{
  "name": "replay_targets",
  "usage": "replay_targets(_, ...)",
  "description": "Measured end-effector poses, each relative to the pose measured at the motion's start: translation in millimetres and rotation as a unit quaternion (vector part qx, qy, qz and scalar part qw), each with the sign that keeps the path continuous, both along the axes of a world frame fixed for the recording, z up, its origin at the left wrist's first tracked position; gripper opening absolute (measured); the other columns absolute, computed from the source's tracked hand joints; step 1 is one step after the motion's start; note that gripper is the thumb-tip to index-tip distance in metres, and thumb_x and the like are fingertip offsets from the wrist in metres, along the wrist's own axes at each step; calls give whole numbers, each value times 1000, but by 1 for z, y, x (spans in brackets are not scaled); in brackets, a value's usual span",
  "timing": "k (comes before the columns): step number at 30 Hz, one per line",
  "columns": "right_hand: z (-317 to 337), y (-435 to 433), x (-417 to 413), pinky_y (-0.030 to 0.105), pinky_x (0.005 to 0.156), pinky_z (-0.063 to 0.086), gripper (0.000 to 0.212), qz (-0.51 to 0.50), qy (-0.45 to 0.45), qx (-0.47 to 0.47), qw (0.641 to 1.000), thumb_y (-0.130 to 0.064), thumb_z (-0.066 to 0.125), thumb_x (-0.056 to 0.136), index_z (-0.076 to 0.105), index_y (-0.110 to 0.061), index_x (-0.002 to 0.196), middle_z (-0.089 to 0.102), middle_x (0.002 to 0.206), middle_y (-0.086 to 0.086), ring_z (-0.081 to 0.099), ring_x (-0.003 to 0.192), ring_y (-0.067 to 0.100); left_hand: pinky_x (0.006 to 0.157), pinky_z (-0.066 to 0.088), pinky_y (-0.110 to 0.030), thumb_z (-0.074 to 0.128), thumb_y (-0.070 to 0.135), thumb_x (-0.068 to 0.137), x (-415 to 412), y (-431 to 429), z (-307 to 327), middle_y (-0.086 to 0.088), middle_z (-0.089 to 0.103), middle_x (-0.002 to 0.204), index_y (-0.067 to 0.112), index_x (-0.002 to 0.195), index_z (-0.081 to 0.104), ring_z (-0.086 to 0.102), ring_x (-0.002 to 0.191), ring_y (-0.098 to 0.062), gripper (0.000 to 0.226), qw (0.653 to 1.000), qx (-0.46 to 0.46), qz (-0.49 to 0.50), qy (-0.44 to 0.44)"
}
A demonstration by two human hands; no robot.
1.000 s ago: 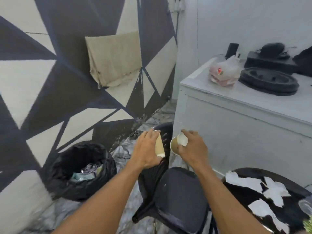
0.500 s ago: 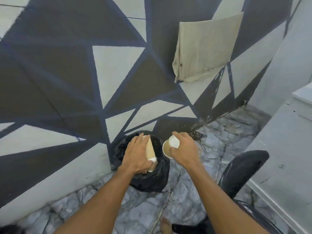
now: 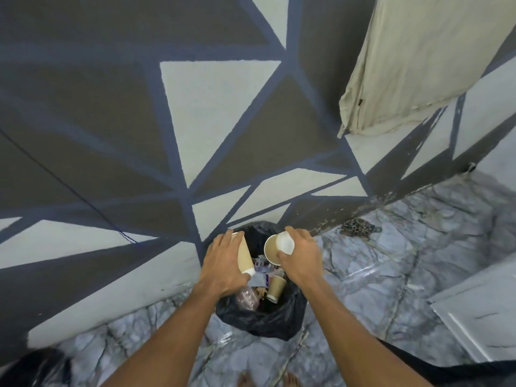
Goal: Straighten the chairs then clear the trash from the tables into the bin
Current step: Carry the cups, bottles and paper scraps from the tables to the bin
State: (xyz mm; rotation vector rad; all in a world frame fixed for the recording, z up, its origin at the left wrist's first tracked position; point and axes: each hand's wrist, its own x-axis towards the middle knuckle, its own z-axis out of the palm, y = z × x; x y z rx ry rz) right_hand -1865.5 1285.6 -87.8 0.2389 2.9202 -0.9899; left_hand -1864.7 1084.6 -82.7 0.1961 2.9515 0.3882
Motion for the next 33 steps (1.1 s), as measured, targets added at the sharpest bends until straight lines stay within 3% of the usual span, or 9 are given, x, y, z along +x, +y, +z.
replay_targets(3,-13,-18,-28,40,90,50,65,-5,-12,10,1000,-36,72,77,48,-26,137,51,135,1,54,115,26,120,25,-47,80,49,62,-31,-15,-11,-2,19,162,27,154,19,21,146,-27,112,1000,2,-1,-8)
replay_targets(6,-37,-27,-42,39,88,50,72,14,-90,62,994,-44,77,71,48,-26,135,55,129,3,56,114,27,120,25,-47,81,47,63,-62,-31,-27,-2,19,163,26,154,19,20,146,-27,112,999,-3,-15,-29)
replay_targets(9,-55,-29,-47,36,89,51,58,8,-193,87,977,-38,74,74,57,-23,127,61,123,6,58,114,26,120,25,-46,81,45,63,-92,-43,-43,-3,20,162,25,154,20,22,146,-27,111,998,-3,-37,-51)
replay_targets(12,-65,-32,-58,35,94,51,48,-13,-234,87,968,-27,69,76,61,-24,123,62,124,5,58,116,25,119,26,-44,79,43,64,-121,-49,-56,-5,23,160,23,154,21,24,143,-28,109,996,-9,-60,-70)
replay_targets(22,-69,-39,-90,36,95,50,55,-81,-246,54,964,-25,69,76,58,-24,130,60,125,7,55,118,26,119,25,-47,77,42,66,-162,-40,-88,-8,20,162,23,154,20,22,145,-30,106,986,-15,-121,-114)
replay_targets(28,-71,-33,-84,32,92,48,58,-127,-238,33,962,-22,68,71,60,-22,129,59,126,7,55,119,26,119,12,-58,81,50,61,-175,-38,-102,-11,-2,165,25,156,8,-1,151,-37,122,980,-52,-120,-150)
replay_targets(33,-68,-30,-67,32,86,53,55,-134,-229,23,964,-23,68,67,65,-22,121,63,117,8,61,108,27,121,13,-56,77,35,74,-156,-19,-107,-14,1,165,20,158,7,1,152,-34,110,969,-37,-157,-184)
